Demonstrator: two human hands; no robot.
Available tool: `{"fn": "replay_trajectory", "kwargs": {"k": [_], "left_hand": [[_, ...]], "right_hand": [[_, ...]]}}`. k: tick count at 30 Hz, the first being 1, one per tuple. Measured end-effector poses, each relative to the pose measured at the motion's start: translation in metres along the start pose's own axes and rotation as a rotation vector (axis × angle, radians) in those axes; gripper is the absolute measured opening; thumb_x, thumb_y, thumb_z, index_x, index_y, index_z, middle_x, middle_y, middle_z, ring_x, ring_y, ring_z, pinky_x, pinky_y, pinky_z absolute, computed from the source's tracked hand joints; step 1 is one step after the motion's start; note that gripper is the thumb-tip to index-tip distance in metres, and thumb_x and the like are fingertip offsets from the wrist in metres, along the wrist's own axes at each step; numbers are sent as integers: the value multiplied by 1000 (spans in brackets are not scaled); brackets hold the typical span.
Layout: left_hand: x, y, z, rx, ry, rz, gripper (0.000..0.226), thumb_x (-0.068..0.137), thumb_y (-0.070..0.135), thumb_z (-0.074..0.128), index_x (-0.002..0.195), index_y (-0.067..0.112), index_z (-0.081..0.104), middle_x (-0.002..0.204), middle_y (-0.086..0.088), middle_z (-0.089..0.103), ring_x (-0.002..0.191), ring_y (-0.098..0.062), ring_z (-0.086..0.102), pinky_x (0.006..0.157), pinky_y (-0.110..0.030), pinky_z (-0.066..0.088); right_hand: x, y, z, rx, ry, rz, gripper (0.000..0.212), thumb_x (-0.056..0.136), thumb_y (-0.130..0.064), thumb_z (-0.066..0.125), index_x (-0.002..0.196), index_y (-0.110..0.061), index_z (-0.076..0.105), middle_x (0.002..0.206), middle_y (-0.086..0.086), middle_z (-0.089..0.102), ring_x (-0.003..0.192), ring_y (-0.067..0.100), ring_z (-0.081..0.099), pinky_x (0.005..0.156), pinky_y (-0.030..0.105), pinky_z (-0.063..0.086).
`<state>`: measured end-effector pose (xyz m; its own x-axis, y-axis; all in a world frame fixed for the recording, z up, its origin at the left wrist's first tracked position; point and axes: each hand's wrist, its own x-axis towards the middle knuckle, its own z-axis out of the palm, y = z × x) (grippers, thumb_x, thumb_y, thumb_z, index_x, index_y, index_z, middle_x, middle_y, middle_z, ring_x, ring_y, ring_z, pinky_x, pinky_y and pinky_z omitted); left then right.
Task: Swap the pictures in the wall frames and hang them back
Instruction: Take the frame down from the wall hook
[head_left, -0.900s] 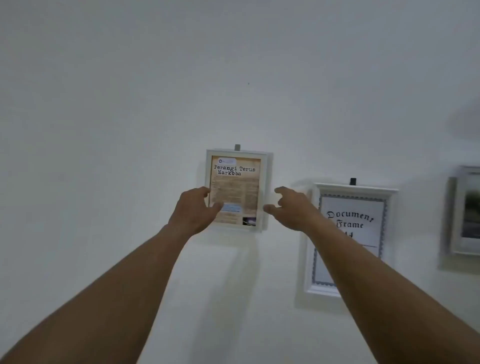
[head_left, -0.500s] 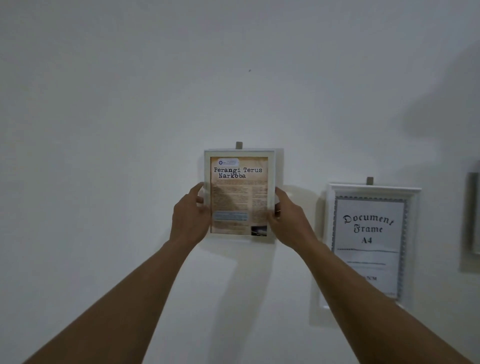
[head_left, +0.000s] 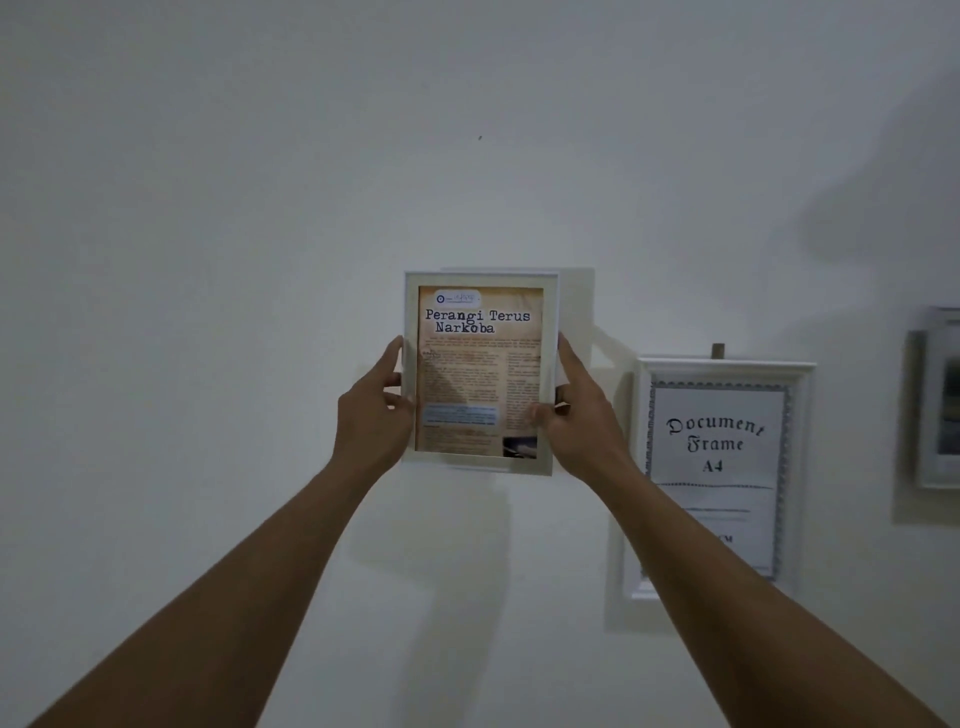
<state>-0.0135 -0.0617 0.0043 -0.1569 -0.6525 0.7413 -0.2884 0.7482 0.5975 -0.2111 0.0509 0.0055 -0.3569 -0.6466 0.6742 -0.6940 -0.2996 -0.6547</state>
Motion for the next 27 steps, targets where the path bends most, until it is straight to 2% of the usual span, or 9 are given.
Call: {"fn": "replay_trajectory", "kwargs": {"k": [4,6,9,14,18,21,23,25,27], "left_hand": [[-22,23,-5,-58,-43,3,68,93,13,56,150,40,28,117,4,62,101,-17,63,82,-35,58],[-43,36,-5,-119,-81,-39,69,93,12,55,149,43,28,120,1,62,107,-21,62,88,-46,57],[-87,59,-3,-220,-148,-126,73,93,8,57,148,44,27,116,4,58,109,-20,58,88,-45,56],[-173,81,5,-299,-247,-247,73,93,5,59,144,49,32,120,5,58,116,-20,57,88,-47,56],[-242,79,25,-339,-270,-382,66,93,6,60,141,46,39,116,6,65,110,-18,62,88,-47,57],[-294,68,42,-401,-297,-524,59,92,7,62,141,38,46,100,8,74,91,-11,72,78,-35,60],[-326,60,54,-417,-311,-610,57,92,8,62,139,37,49,96,9,76,87,-10,73,75,-33,60],[-354,48,65,-447,-361,-708,58,93,7,60,140,38,47,100,4,75,89,-16,73,82,-42,59],[-382,36,74,-496,-450,-807,65,92,2,59,142,41,42,107,-1,74,93,-21,72,85,-47,58]], "right_hand": [[-28,-7,-29,50,-31,21,96,94,-7,62,150,-55,1,97,-4,67,86,7,69,65,16,48],[-46,-7,-44,72,-59,30,97,93,-8,63,149,-57,1,100,-6,67,89,9,70,73,25,54],[-80,0,-67,102,-100,38,99,90,-4,66,149,-56,5,105,-11,64,94,13,70,82,42,60],[-159,22,-106,166,-166,90,97,86,2,68,149,-51,17,111,-10,66,93,3,68,62,18,55],[-224,54,-121,168,-191,206,91,87,0,68,146,-52,23,102,-4,69,89,4,70,70,26,59],[-268,86,-126,142,-189,302,86,87,-2,68,146,-49,27,96,13,69,85,14,71,79,37,60],[-297,107,-124,150,-190,380,80,87,-2,68,143,-46,33,94,14,68,85,17,71,80,44,60],[-327,126,-119,174,-191,477,75,88,-1,67,142,-43,36,93,12,68,82,15,72,78,42,60],[-356,143,-112,189,-194,574,72,89,-1,66,142,-41,36,90,11,66,73,11,71,68,30,60]]}}
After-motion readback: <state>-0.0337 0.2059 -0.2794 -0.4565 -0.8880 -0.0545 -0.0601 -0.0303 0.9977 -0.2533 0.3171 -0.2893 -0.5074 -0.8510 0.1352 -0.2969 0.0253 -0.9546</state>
